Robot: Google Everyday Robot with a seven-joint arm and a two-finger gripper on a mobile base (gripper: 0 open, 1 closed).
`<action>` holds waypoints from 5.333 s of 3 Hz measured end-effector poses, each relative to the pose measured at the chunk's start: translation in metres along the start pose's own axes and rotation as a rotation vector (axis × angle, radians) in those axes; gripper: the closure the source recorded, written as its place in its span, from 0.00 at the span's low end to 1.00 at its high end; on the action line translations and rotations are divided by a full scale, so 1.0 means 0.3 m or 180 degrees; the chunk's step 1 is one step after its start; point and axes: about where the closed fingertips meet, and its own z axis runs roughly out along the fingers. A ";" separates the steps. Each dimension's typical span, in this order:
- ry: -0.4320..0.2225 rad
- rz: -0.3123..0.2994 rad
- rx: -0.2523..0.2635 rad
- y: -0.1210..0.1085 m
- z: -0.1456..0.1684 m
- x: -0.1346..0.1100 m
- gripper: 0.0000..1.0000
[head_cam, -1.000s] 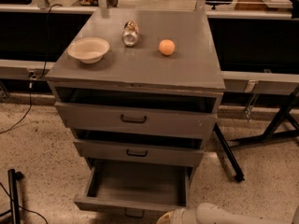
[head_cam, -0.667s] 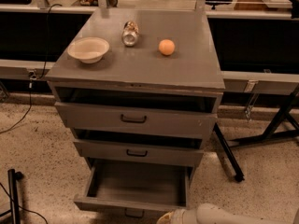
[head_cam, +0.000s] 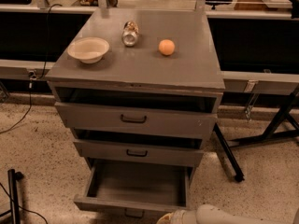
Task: Close bottom drawer
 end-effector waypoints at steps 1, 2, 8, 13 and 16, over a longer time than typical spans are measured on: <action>-0.0195 0.0041 0.0114 -0.016 0.033 0.032 1.00; -0.0463 0.0087 0.0210 -0.050 0.098 0.067 1.00; -0.0923 0.0175 0.0467 -0.110 0.200 0.138 1.00; -0.1025 0.0306 0.0648 -0.273 0.202 0.153 1.00; -0.1005 0.0223 0.0696 -0.361 0.276 0.126 1.00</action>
Offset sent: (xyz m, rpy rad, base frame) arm 0.0333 0.0032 -0.0625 0.2335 -0.0958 -0.1190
